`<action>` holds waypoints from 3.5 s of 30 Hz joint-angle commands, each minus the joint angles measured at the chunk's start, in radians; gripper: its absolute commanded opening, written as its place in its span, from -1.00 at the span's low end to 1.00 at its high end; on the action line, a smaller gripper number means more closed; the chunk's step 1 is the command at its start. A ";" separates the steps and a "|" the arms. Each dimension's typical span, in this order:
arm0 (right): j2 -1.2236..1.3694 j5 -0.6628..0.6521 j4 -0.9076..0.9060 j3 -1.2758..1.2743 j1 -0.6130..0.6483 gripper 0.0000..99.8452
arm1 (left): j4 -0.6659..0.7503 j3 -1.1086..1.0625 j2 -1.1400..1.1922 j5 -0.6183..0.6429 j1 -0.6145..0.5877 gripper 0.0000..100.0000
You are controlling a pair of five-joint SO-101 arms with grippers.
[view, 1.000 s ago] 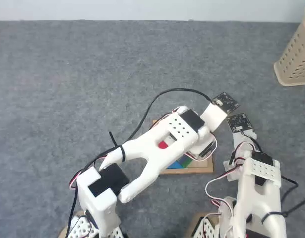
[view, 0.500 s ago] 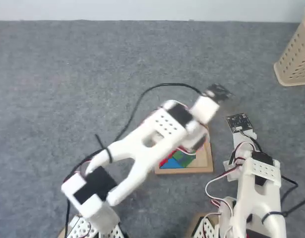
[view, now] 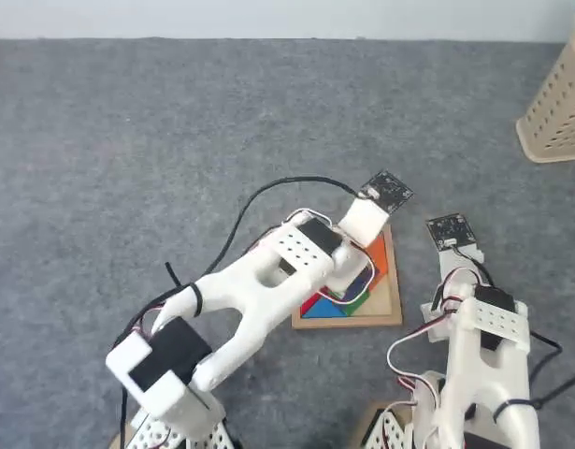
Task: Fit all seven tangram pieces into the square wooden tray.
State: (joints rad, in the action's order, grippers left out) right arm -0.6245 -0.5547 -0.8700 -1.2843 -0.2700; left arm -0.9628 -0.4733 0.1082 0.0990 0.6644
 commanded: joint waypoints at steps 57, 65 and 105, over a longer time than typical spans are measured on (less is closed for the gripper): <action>-0.012 0.009 0.019 -0.002 -0.018 -0.82 | 0.126 -0.104 -0.060 -0.044 0.210 -0.98; -0.012 0.009 0.019 -0.002 -0.018 -0.82 | 0.132 -0.104 -0.058 -0.046 0.207 -0.98; -0.012 0.009 0.019 -0.002 -0.018 -0.82 | 0.040 -0.053 -0.103 -0.103 0.233 -0.98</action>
State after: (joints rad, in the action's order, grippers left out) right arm -0.6229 -0.5531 -0.8700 -1.2843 -0.2716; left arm -0.9413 -0.5409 -0.0084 0.0192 0.8546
